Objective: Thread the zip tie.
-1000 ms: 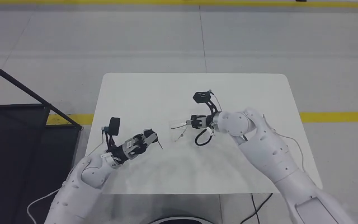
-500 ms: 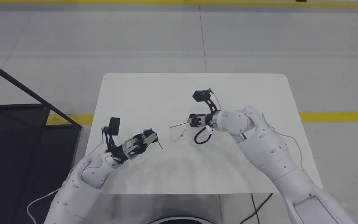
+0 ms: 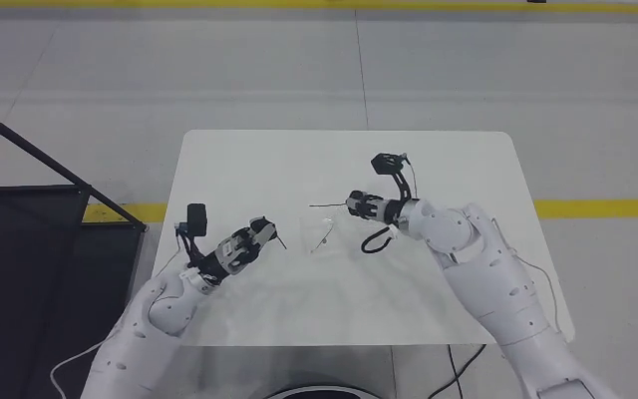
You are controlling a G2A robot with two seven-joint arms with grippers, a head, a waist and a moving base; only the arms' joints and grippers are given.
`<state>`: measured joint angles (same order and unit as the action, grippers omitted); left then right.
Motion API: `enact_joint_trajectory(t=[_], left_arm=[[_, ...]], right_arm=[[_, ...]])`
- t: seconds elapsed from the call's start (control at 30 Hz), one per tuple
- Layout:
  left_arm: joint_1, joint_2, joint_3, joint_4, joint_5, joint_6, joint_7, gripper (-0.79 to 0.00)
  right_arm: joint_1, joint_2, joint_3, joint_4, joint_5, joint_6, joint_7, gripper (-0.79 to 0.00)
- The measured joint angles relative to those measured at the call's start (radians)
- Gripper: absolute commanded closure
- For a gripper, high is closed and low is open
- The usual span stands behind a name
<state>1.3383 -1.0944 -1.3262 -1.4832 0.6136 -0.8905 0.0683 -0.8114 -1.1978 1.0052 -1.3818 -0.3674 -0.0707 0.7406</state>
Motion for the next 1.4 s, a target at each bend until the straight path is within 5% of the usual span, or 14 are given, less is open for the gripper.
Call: enact_joint_trajectory(t=[0.27, 0.57, 0.97, 1.4], left_arm=[[0.018, -0.016, 0.035, -0.047, 0.218, 0.086, 0.132, 0.0], [0.02, -0.023, 0.051, -0.05, 0.258, 0.133, 0.156, 0.0], [0.021, -0.023, 0.053, -0.056, 0.264, 0.141, 0.151, 0.0], [0.016, -0.046, 0.131, -0.095, 0.487, 0.366, 0.242, 0.0]], right_arm=[[-0.261, 0.05, 0.177, -0.256, -0.003, -0.048, -0.05, 0.0], [-0.467, 0.079, 0.299, -0.402, 0.013, -0.144, -0.073, 0.0], [-0.466, 0.079, 0.298, -0.402, 0.014, -0.144, -0.073, 0.0], [-0.5, 0.082, 0.3, -0.445, 0.002, -0.134, -0.083, 0.0]])
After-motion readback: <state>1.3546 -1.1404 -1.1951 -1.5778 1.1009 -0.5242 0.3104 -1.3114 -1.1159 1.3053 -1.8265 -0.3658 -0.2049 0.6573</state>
